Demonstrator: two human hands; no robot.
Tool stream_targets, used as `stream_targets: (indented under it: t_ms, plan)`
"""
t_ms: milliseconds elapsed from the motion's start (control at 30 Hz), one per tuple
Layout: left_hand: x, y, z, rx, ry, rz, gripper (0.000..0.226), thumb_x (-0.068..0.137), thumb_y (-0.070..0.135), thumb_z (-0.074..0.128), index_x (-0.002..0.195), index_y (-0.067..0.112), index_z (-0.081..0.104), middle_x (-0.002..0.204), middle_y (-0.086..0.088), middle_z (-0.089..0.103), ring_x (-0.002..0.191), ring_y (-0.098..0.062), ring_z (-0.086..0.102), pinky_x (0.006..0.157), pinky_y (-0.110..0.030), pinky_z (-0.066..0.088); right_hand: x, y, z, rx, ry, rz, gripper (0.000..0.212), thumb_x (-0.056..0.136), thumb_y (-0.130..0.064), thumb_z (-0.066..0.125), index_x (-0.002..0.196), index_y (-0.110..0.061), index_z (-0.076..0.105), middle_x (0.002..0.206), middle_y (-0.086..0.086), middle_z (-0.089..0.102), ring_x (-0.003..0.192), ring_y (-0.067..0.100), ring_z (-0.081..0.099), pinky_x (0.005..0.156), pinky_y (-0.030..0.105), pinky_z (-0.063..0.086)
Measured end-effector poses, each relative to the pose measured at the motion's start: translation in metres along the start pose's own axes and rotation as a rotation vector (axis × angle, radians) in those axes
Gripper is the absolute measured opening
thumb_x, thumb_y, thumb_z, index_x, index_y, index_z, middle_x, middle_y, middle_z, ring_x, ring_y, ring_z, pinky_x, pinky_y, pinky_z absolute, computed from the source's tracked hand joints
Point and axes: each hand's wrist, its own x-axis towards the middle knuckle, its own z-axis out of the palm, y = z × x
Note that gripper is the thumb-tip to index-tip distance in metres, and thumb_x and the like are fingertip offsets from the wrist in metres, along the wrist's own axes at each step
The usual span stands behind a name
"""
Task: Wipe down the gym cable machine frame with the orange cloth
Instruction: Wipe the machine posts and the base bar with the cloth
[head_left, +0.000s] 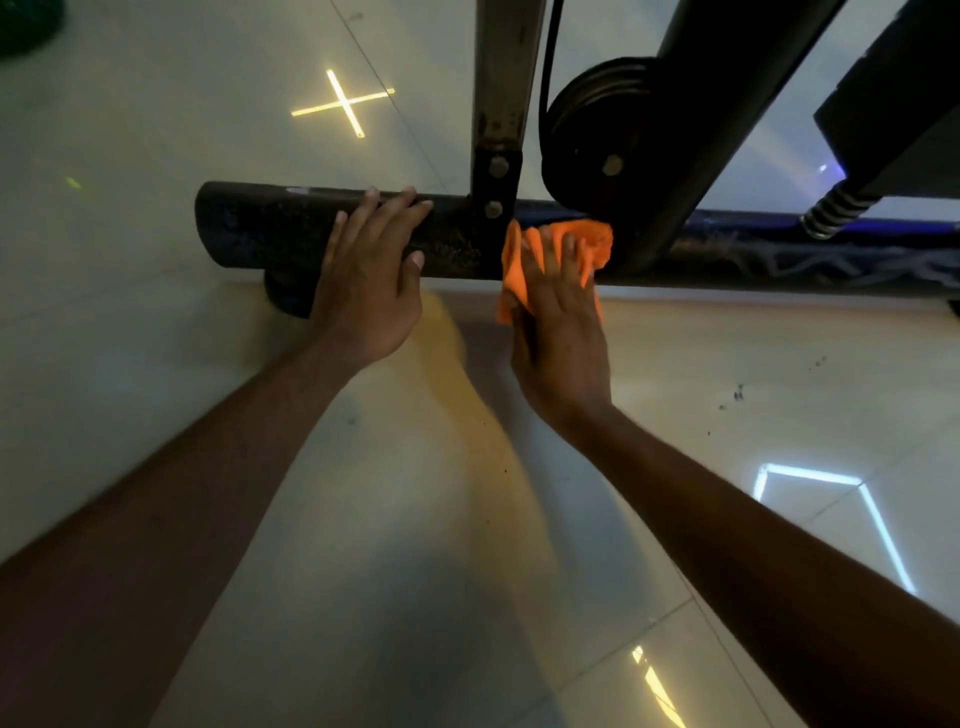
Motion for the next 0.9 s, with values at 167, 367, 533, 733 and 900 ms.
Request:
stream_targets:
  t_ms: [167, 367, 533, 733, 900]
  plan:
    - [-0.016, -0.009, -0.018, -0.119, 0.206, -0.115, 0.045, 0.108, 0.018, 0.048, 0.152, 0.016, 0.054, 0.152, -0.005, 0.057, 0.146, -0.023, 0.047, 0.123, -0.045, 0.039, -0.013, -0.045, 0.002, 0.224, -0.106, -0.030, 0.064, 0.114, -0.024, 0.050, 0.173, -0.018, 0.025, 0.180, 0.006, 0.024, 0.168, 0.022, 0.011, 0.131, 0.044, 0.032]
    - [-0.018, -0.039, -0.039, -0.032, 0.190, -0.177, 0.045, 0.106, 0.020, 0.049, 0.151, 0.017, 0.055, 0.156, -0.005, 0.053, 0.151, -0.026, 0.041, 0.126, -0.046, 0.033, 0.024, -0.073, 0.029, 0.017, -0.121, -0.208, 0.068, 0.114, -0.030, 0.049, 0.173, -0.014, 0.020, 0.181, 0.014, 0.011, 0.169, 0.032, 0.001, 0.133, 0.047, 0.017]
    - [-0.015, -0.059, -0.041, 0.021, 0.081, -0.417, 0.058, 0.108, 0.033, 0.056, 0.163, 0.031, 0.039, 0.179, -0.008, 0.005, 0.165, -0.033, -0.002, 0.132, -0.059, 0.008, 0.037, -0.058, 0.052, -0.287, -0.093, -0.357, 0.067, 0.118, -0.043, 0.032, 0.174, -0.012, 0.014, 0.181, 0.018, 0.004, 0.168, 0.037, 0.000, 0.135, 0.058, 0.003]
    - [-0.010, -0.064, -0.049, -0.092, 0.143, -0.650, 0.101, 0.097, 0.044, 0.074, 0.171, 0.025, 0.008, 0.178, -0.012, -0.010, 0.165, -0.035, -0.007, 0.134, -0.054, 0.009, 0.070, -0.088, 0.065, -0.348, -0.110, -0.283, 0.070, 0.114, -0.055, 0.021, 0.175, -0.025, 0.009, 0.182, 0.015, 0.004, 0.167, 0.043, 0.002, 0.133, 0.064, 0.000]
    - [0.004, -0.083, -0.063, -0.416, 0.181, -0.833, 0.076, 0.107, 0.034, 0.057, 0.171, 0.027, 0.015, 0.168, -0.004, 0.036, 0.146, -0.024, 0.046, 0.117, -0.036, 0.043, 0.120, -0.132, 0.077, -0.385, -0.200, -0.311, 0.067, 0.113, -0.058, 0.020, 0.174, -0.031, 0.017, 0.176, 0.019, 0.027, 0.155, 0.051, 0.030, 0.125, 0.071, 0.013]
